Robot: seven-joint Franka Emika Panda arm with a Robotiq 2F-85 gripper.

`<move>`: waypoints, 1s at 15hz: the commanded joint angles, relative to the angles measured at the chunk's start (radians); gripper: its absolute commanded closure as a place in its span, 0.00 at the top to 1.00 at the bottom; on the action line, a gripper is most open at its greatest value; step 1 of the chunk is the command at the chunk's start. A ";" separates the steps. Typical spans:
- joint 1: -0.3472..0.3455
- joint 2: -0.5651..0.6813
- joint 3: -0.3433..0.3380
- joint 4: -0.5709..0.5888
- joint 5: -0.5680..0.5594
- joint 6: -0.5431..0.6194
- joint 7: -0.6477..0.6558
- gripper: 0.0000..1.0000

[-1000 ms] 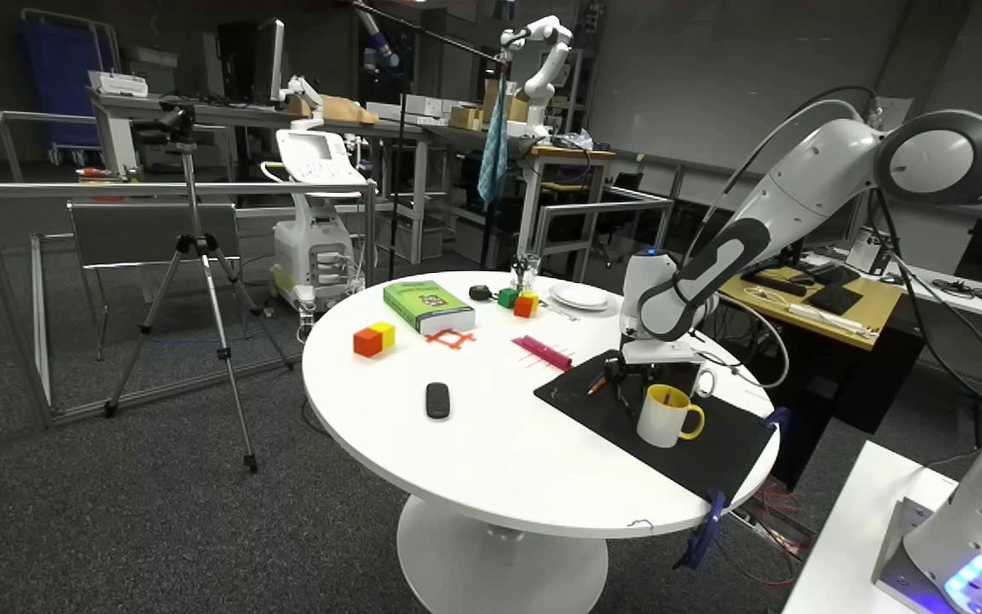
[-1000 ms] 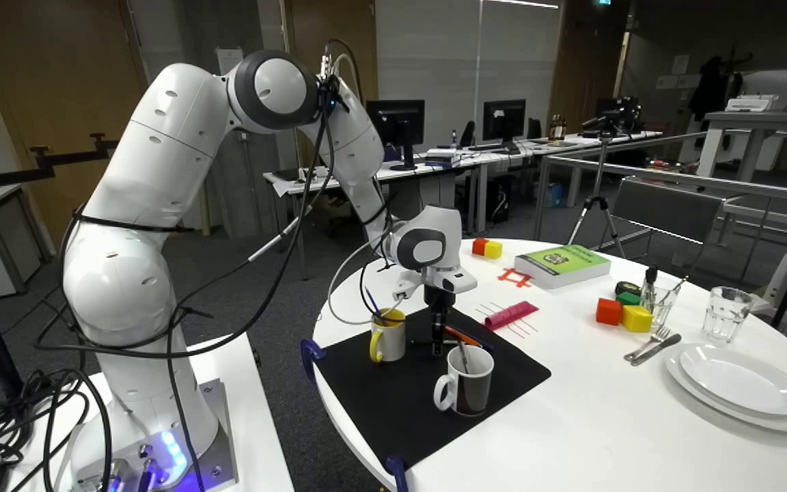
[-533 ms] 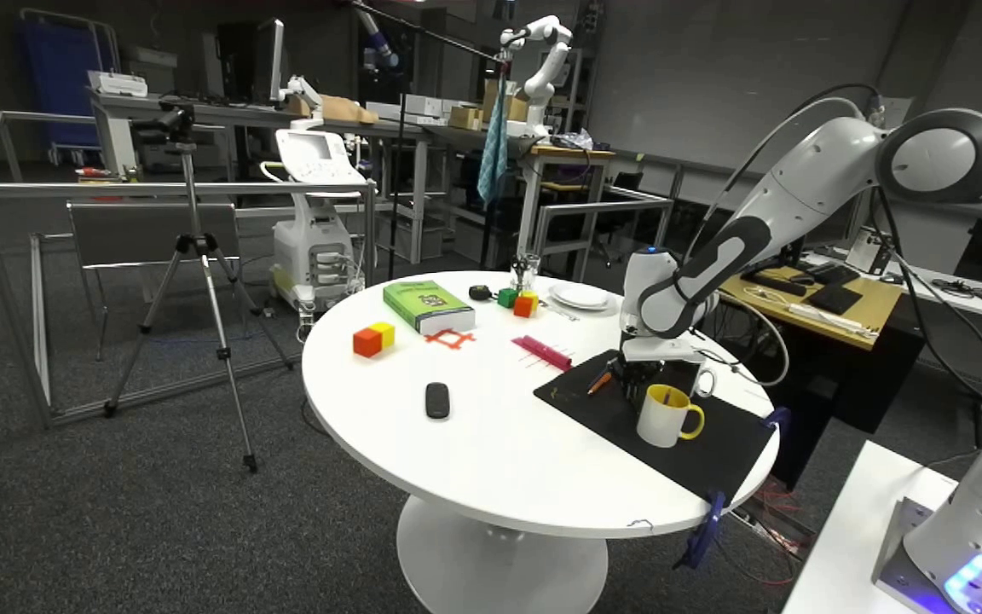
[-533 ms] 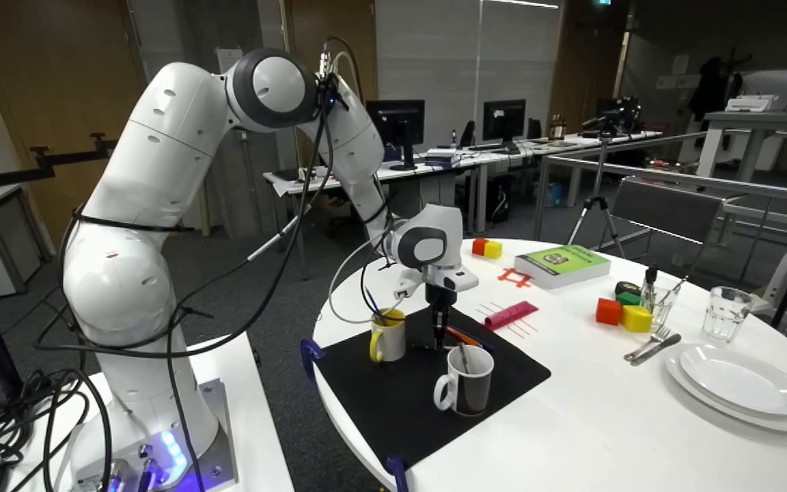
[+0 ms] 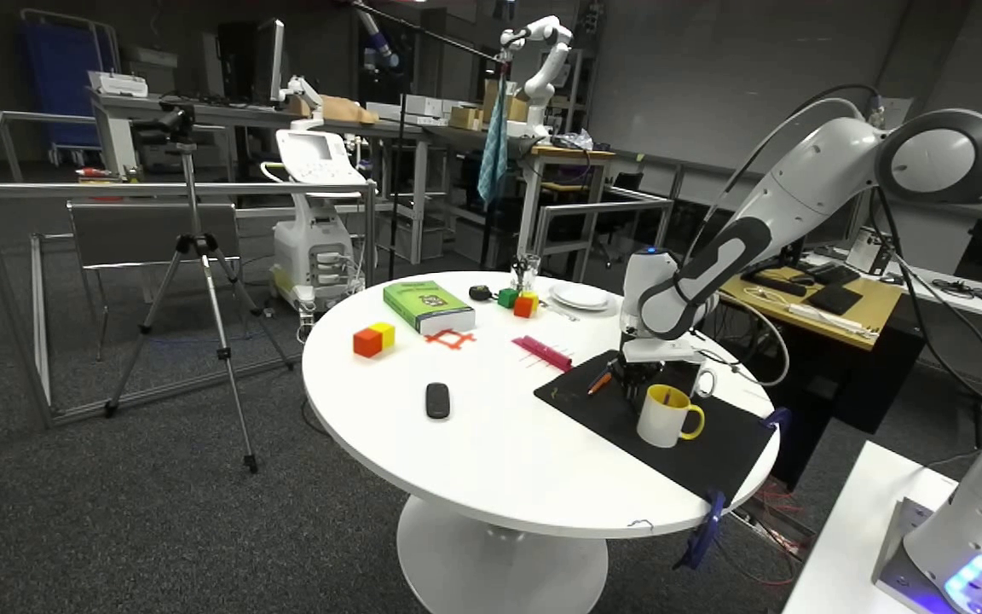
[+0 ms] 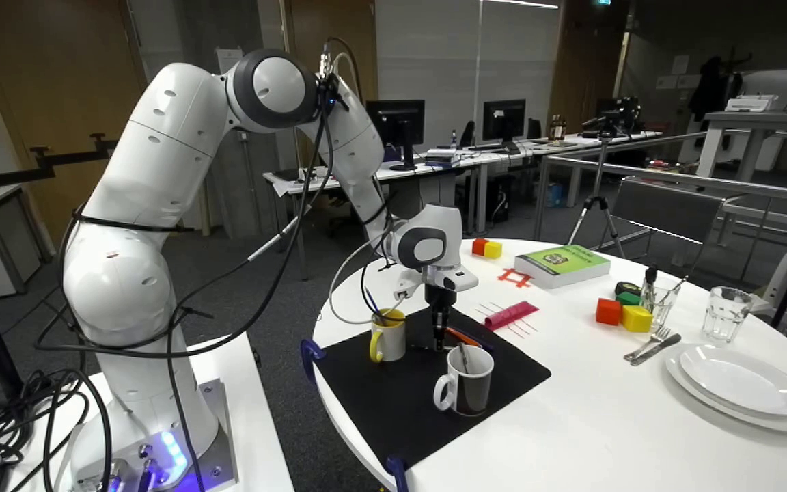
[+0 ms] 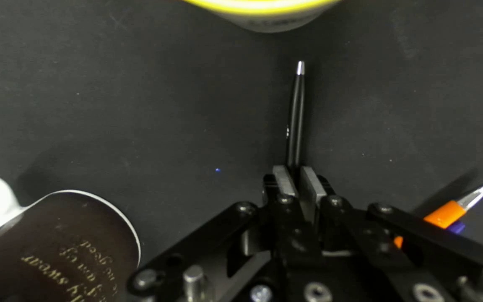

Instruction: Put the pen inside the black mug

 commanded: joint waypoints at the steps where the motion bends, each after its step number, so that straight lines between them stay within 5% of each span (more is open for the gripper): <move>1: 0.018 -0.028 -0.018 -0.020 -0.053 -0.018 0.005 0.02; 15: 0.039 -0.117 -0.047 -0.059 -0.162 -0.014 0.024 0.02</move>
